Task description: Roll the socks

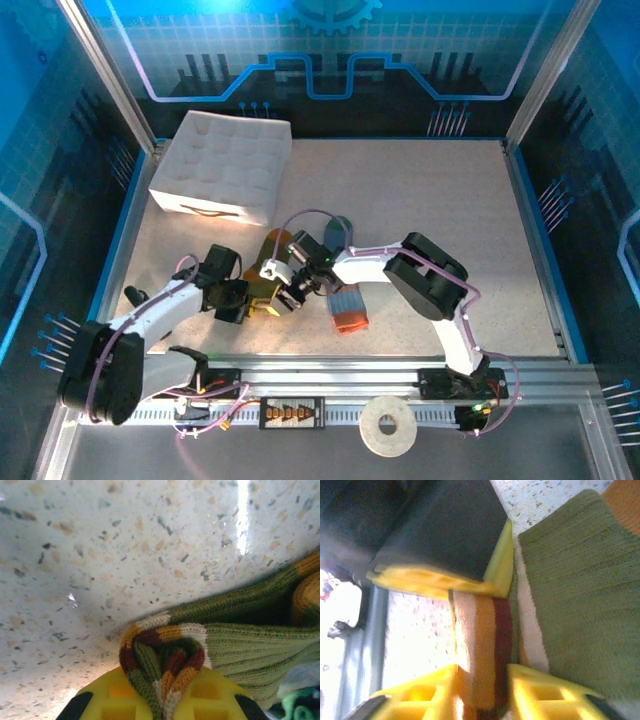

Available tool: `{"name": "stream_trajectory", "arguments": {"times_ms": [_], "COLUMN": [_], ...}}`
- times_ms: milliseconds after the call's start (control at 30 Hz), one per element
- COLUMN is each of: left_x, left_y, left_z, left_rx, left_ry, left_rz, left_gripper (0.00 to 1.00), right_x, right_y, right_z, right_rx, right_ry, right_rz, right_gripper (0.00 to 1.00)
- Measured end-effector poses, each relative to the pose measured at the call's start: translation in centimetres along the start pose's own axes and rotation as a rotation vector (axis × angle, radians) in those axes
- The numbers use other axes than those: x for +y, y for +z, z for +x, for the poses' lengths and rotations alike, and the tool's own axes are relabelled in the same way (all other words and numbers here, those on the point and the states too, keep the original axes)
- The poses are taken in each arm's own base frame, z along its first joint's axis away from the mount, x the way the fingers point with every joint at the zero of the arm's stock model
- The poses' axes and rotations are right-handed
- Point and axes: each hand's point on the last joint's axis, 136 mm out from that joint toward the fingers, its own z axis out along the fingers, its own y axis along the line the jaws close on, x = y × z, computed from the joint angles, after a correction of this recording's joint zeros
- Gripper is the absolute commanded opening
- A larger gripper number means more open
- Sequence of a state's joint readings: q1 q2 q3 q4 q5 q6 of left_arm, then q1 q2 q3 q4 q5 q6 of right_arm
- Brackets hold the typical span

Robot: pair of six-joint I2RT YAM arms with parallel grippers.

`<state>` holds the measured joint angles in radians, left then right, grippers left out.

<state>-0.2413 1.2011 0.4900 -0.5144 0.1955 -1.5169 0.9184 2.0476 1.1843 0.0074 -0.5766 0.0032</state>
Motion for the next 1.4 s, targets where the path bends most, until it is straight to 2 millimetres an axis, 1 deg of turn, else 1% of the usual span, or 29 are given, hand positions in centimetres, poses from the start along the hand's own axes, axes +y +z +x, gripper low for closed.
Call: {"name": "stream_trajectory", "arguments": {"times_ms": [67, 133, 200, 267, 433, 567, 633, 733, 900, 933, 1000, 1067, 1133, 1233, 1333, 1400], "left_x": [0.0, 0.0, 0.0, 0.0, 0.1, 0.3, 0.3, 0.3, 0.2, 0.2, 0.0, 0.2, 1.0, 1.6, 1.3, 1.0], "left_y": [0.1, 0.1, 0.1, 0.1, 0.2, 0.3, 0.3, 0.3, 0.2, 0.2, 0.1, -0.2, -0.8, -2.3, -3.9, -4.4], "left_z": [0.0, 0.1, 0.1, 0.2, 0.4, 0.3, 0.3, 0.3, 0.3, 0.3, 0.3, 0.2, 0.0, 0.0, 0.1, 0.1], "left_rx": [0.003, 0.009, 0.013, 0.021, 0.042, 0.056, 0.061, 0.070, 0.077, 0.078, 0.079, 0.068, 0.045, 0.013, -0.008, -0.019], "left_ry": [-0.011, -0.018, -0.029, -0.042, -0.068, -0.085, -0.092, -0.096, -0.080, -0.079, -0.064, -0.055, -0.056, -0.060, -0.050, -0.050], "left_rz": [-0.024, -0.036, -0.047, -0.062, -0.082, -0.096, -0.099, -0.098, -0.098, -0.097, -0.092, -0.096, -0.115, -0.098, -0.026, 0.020], "left_gripper": [0.00, 0.00, 0.00, 0.00, 0.00, 0.00, 0.00, 0.00, 0.00, 0.05, 0.18, 0.33, 0.49, 0.65, 0.74, 0.74], "right_x": [0.5, 1.5, 2.5, 3.3, 3.7, 2.6, 1.9, 1.4, 0.7, 0.6, 0.6, 0.7, 1.1, 1.5, 1.3, 1.3], "right_y": [-0.9, -1.5, -1.9, -1.6, -1.2, -0.2, 0.5, 1.0, 1.1, 1.2, 1.3, 1.3, 1.7, 2.0, 2.1, 2.2], "right_z": [1.0, 1.6, 1.7, 1.0, -1.0, -1.2, -0.8, -0.2, -1.0, -1.0, -1.1, -1.2, -1.3, -1.2, -1.2, -1.2], "right_rx": [-0.014, -0.041, -0.062, -0.071, -0.077, -0.022, 0.017, 0.053, 0.061, 0.065, 0.072, 0.074, 0.070, 0.064, 0.054, 0.052], "right_ry": [-0.100, -0.231, -0.387, -0.546, -0.822, -0.945, -0.994, -1.027, -1.026, -1.021, -1.003, -0.974, -0.929, -0.850, -0.758, -0.704], "right_rz": [0.077, 0.150, 0.227, 0.304, 0.469, 0.561, 0.581, 0.598, 0.638, 0.640, 0.634, 0.617, 0.565, 0.491, 0.422, 0.381], "right_gripper": [0.50, 0.57, 0.58, 0.58, 0.58, 0.48, 0.42, 0.30, 0.12, 0.08, 0.03, 0.01, 0.00, 0.00, 0.00, 0.00]}}
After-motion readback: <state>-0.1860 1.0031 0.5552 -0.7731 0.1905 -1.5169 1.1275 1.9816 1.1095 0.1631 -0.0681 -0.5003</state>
